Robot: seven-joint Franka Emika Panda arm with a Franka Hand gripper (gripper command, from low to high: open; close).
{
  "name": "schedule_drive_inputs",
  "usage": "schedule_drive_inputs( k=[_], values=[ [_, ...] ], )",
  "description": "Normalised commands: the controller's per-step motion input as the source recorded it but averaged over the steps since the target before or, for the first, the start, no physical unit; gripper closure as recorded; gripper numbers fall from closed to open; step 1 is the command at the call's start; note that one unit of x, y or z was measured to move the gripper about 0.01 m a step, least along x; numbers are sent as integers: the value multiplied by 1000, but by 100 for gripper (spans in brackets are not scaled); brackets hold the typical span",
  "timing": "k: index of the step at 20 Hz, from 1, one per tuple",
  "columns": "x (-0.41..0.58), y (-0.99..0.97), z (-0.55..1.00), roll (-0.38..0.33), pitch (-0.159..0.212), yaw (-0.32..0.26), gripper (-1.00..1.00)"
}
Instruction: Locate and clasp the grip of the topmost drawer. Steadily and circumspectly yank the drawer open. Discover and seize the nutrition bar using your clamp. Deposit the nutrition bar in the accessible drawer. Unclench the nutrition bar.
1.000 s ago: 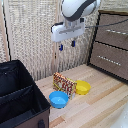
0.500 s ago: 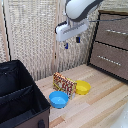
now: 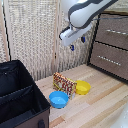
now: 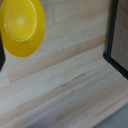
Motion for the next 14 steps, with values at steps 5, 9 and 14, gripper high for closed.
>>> schedule_drive_inputs(
  k=[5,9,14],
  values=[
    [113,-89,275,-281,-11,97,-100],
    [200,-2,496,-232,0,87,-100],
    [141,-114,199,-310,0,72,-100]
  ],
)
